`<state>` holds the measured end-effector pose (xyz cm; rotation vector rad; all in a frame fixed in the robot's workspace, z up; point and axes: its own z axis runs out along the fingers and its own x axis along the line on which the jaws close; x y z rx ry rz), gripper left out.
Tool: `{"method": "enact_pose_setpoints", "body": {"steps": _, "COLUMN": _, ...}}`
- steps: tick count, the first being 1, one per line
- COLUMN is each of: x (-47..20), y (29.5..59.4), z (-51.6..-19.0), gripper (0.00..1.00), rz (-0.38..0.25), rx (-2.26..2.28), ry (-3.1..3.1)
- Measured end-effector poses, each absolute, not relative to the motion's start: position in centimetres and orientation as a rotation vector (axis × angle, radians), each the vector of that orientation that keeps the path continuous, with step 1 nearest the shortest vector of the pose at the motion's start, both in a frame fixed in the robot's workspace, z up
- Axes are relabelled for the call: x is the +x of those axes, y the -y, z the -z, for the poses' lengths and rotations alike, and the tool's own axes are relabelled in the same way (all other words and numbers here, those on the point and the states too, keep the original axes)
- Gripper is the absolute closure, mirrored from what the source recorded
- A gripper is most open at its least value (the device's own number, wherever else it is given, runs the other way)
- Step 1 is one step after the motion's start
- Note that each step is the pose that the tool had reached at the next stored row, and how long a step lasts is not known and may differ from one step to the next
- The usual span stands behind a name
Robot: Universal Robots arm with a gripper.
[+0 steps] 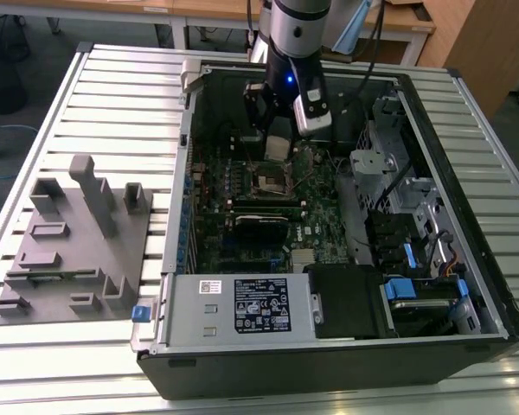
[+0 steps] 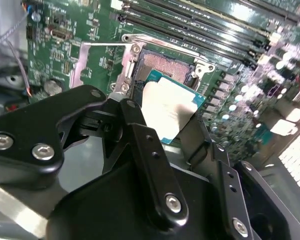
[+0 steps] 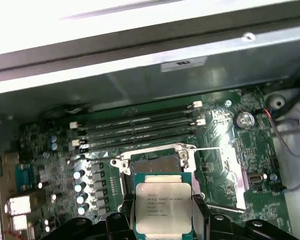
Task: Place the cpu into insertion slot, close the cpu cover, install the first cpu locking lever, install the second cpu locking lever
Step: 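Place the cpu into insertion slot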
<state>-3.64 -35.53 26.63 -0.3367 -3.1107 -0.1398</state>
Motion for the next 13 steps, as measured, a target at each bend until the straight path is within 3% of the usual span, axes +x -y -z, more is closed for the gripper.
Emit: {"method": "enact_pose_setpoints", "body": {"steps": 13, "x": -3.64, "y": 35.53, "z": -26.46, "gripper": 0.46, "rz": 0.141, "rx": -0.702, "ry": 3.060}}
